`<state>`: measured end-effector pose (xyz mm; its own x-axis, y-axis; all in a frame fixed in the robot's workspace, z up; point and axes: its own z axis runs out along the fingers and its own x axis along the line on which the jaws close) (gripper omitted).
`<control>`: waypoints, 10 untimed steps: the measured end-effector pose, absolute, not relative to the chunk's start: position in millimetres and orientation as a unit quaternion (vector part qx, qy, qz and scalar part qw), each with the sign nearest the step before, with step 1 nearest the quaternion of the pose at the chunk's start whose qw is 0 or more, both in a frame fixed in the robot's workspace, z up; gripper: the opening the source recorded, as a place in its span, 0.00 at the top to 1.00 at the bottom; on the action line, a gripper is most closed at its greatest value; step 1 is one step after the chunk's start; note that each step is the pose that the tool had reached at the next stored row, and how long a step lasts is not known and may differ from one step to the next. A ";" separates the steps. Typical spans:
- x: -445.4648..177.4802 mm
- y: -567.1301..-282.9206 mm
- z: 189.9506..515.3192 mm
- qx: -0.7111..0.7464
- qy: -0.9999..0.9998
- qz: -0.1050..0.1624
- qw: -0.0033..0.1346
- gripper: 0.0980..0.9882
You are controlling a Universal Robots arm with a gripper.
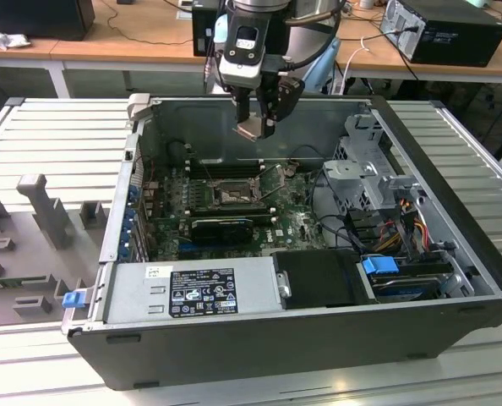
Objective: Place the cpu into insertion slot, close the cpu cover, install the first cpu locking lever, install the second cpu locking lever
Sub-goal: 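Place the cpu into insertion slot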
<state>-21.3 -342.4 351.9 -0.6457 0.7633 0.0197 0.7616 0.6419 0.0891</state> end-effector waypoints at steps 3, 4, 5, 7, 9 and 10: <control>-21.3 -342.5 351.4 0.432 0.901 0.044 0.010 0.52; -21.3 -342.5 351.3 0.439 0.897 0.044 0.011 0.52; -21.2 -342.4 351.2 0.451 0.891 0.044 0.011 0.52; -21.2 -342.4 350.8 0.464 0.885 0.044 0.012 0.52; -21.2 -342.4 350.5 0.478 0.877 0.044 0.013 0.52; -21.2 -342.4 350.2 0.486 0.873 0.043 0.013 0.52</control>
<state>-21.2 -342.4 350.2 -0.5274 0.8494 0.0192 0.8471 0.5240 0.0887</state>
